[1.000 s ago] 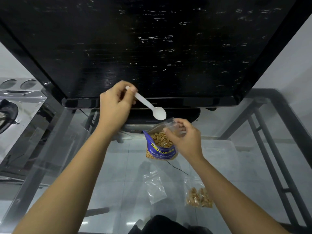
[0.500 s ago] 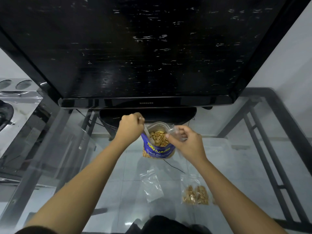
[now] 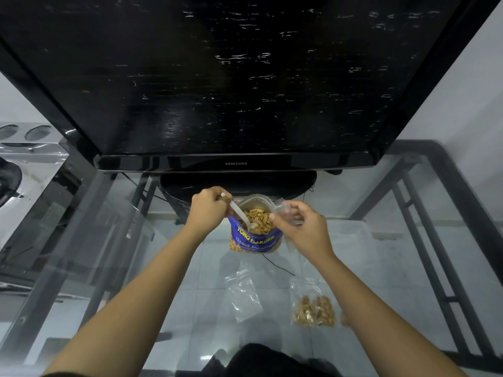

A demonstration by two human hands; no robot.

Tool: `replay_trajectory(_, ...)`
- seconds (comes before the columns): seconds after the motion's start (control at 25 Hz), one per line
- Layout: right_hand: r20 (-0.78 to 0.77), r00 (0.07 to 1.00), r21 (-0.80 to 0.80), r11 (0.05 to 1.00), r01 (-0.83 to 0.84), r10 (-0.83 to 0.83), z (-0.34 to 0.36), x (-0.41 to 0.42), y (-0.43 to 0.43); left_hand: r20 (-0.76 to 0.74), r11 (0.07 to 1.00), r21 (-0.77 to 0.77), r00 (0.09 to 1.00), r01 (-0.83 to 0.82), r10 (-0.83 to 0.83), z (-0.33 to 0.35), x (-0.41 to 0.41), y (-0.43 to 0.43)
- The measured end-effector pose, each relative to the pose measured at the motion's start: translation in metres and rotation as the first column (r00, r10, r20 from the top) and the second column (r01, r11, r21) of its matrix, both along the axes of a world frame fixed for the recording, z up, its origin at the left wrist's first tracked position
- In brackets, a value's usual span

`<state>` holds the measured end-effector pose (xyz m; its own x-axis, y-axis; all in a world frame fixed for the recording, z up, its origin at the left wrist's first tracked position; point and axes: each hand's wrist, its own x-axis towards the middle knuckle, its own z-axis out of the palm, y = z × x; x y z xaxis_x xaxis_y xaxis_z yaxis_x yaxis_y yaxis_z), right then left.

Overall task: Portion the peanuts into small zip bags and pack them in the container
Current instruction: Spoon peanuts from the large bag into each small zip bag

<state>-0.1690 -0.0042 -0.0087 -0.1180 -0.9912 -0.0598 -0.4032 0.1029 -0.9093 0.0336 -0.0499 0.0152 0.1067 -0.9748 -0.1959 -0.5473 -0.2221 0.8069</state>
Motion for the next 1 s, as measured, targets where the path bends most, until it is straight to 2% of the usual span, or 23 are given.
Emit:
replay_trajectory(0.08, 0.012, 1.000, 0.004, 1.000, 0.000, 0.000, -0.001, 0.000, 0.000, -0.106, 0.994, 0.070, 0.991, -0.079, 0.086, -0.001, -0.001, 0.000)
replay_trajectory(0.28, 0.032, 0.999, 0.015, 1.000, -0.005, 0.005, -0.001, -0.002, 0.000, -0.383, 0.979, 0.173, 0.908, -0.110, 0.170, -0.007, 0.002, -0.005)
replay_trajectory(0.44, 0.030, 0.999, 0.017, 1.000, 0.015, -0.015, 0.004, -0.004, -0.001, -0.478, 0.961, 0.196, 0.837, -0.194, 0.267, -0.013, 0.013, -0.010)
replay_trajectory(0.52, -0.095, 0.995, -0.018, 1.000, -0.010, 0.008, 0.007, -0.005, -0.002, -0.492, 0.953, 0.196, 0.818, -0.230, 0.298, -0.016, 0.021, -0.013)
replay_trajectory(0.64, -0.356, 0.930, -0.093, 0.987, -0.127, 0.086, 0.010, -0.005, -0.003, -0.521, 0.943, 0.184, 0.787, -0.276, 0.332, -0.011, 0.031, -0.018)
replay_trajectory(0.76, -0.439, 0.893, -0.128, 0.977, -0.172, 0.100, 0.012, 0.003, -0.006, -0.551, 0.953, 0.114, 0.780, -0.281, 0.296, 0.010, 0.033, -0.021)
replay_trajectory(0.84, -0.381, 0.922, -0.147, 0.979, -0.139, 0.073, 0.014, 0.013, -0.008, -0.511, 0.975, 0.005, 0.838, -0.221, 0.193, 0.028, 0.028, -0.019)
replay_trajectory(0.88, -0.330, 0.943, -0.168, 0.980, -0.108, 0.047, 0.014, 0.018, -0.009, -0.446, 0.983, -0.088, 0.889, -0.163, 0.107, 0.038, 0.024, -0.015)
replay_trajectory(0.96, -0.232, 0.973, -0.209, 0.977, -0.049, -0.001, 0.015, 0.027, -0.009, -0.237, 0.954, -0.300, 0.968, 0.010, -0.085, 0.058, 0.015, -0.005)
replay_trajectory(1.0, -0.194, 0.981, -0.218, 0.976, -0.032, -0.012, 0.015, 0.031, -0.009, -0.117, 0.915, -0.387, 0.978, 0.114, -0.171, 0.068, 0.010, 0.001)
